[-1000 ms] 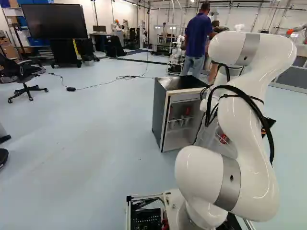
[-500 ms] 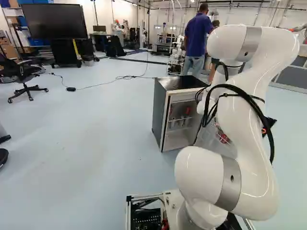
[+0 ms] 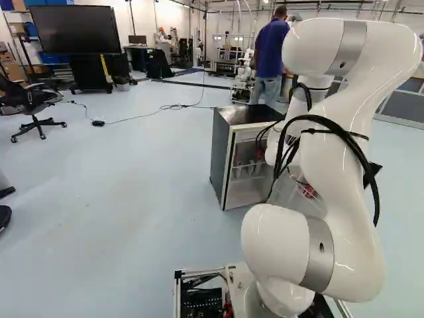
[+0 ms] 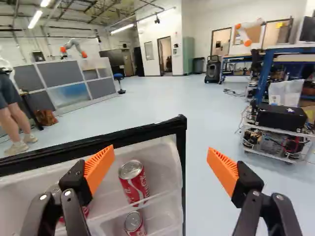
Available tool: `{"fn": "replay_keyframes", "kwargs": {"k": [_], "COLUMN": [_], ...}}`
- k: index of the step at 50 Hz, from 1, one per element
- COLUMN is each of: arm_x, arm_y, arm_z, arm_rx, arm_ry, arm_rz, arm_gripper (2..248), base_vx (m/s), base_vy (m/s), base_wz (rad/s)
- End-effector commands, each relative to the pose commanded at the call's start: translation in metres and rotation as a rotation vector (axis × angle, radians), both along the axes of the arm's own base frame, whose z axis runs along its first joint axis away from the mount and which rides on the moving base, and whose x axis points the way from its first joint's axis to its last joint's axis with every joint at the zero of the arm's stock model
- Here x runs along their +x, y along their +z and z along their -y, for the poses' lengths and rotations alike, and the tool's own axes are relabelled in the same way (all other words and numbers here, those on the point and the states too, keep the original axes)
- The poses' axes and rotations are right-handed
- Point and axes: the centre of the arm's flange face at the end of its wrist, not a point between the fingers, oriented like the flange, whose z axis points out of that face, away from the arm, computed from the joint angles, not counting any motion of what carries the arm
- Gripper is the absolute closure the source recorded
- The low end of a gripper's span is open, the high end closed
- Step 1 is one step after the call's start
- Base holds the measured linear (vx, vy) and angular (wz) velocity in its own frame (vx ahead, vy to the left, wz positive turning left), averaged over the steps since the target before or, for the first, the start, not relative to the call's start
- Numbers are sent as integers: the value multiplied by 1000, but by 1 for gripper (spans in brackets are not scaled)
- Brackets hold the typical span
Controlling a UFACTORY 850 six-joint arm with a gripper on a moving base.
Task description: Grab a drink from the fridge
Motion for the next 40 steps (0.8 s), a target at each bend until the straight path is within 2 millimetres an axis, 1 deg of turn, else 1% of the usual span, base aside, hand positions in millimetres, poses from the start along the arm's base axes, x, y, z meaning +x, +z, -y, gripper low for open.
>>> {"fn": "replay_keyframes", "kwargs": {"k": [24,30,40], "arm_x": [-13,-11,-3], "arm_y": [8,7,-1], "arm_z": [-50,-56,-62], "arm_rx": [1,-1,4], "arm_ry": [314,383,490], "arm_rz": [-56,-64,-84], "arm_gripper": [3,3,3], "base_vx": [0,0,0], "base_vy": [0,0,0], "base_wz": [0,0,0]}}
